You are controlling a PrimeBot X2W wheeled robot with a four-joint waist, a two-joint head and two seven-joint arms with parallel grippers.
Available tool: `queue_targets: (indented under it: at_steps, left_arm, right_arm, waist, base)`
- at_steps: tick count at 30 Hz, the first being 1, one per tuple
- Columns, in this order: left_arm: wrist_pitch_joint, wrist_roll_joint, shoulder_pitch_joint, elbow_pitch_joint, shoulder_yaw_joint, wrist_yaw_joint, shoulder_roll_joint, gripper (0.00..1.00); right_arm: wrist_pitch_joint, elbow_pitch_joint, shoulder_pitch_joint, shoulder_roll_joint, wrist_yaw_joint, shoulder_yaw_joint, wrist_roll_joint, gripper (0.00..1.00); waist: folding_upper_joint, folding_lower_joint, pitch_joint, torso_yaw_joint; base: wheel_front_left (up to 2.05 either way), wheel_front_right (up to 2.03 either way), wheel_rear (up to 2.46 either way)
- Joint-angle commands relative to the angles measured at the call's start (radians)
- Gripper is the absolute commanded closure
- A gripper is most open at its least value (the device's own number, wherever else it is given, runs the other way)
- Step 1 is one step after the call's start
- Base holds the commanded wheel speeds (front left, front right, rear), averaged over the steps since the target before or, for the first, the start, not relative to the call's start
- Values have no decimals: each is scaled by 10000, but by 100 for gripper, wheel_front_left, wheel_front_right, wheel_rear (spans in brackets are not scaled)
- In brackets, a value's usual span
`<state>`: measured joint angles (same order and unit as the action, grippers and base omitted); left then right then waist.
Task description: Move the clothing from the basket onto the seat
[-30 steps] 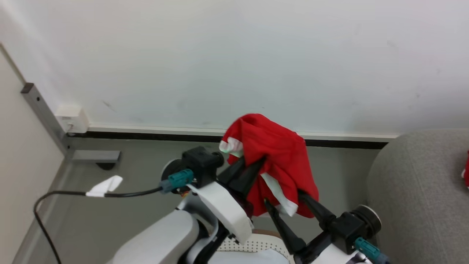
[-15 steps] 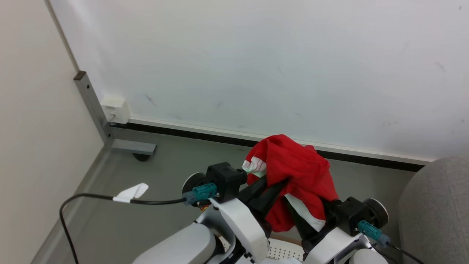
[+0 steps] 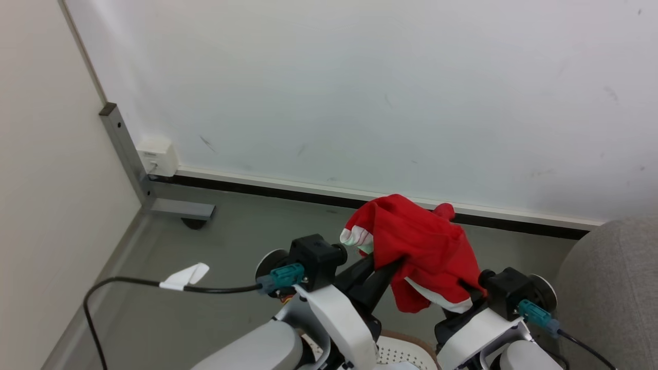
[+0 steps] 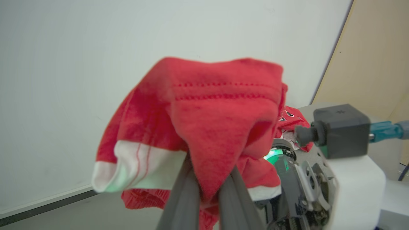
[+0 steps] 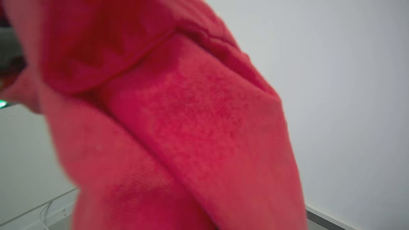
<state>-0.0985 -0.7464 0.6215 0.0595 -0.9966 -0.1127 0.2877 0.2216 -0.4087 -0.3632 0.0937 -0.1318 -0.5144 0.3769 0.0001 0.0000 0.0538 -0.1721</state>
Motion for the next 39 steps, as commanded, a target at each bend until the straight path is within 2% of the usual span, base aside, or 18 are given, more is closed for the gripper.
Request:
queue_targets:
  at_steps: [1,2,3,4,17,29,39]
  left_arm:
    - [-44,-91,-159,-38,0,17,-18,100]
    - [-69,-153,-183,-53,18,48,-35,91]
    - [-89,-188,-195,-64,42,60,-46,55]
    - [-96,-182,-182,-78,40,68,-42,0]
    - [-214,-191,-202,-344,6,60,8,0]
    - [-463,139,18,-495,-180,207,7,0]
    - [-734,455,192,-90,-446,429,-21,0]
  right_arm:
    - [86,11,-119,96,23,110,73,100]
    - [82,28,-129,136,23,159,75,100]
    - [85,49,-130,163,23,201,76,100]
    - [86,72,-122,198,23,218,87,100]
    - [126,633,258,1120,23,1461,-4,100]
    - [-62,1545,902,1763,23,3123,-172,100]
    - [-151,2320,1244,1826,23,3742,-204,100]
  waist:
    - [-1,0,0,99]
    - [-1,0,-5,140]
    - [-1,0,-8,187]
    - [-1,0,-10,233]
    - [-1,0,-229,1346]
    - [-1,0,-921,3500]
    - [-1,0,-1455,5199]
  base:
    - [0,0,0]
    - [0,0,0]
    - [0,0,0]
    - [0,0,0]
    - [0,0,0]
    - [0,0,0]
    - [0,0,0]
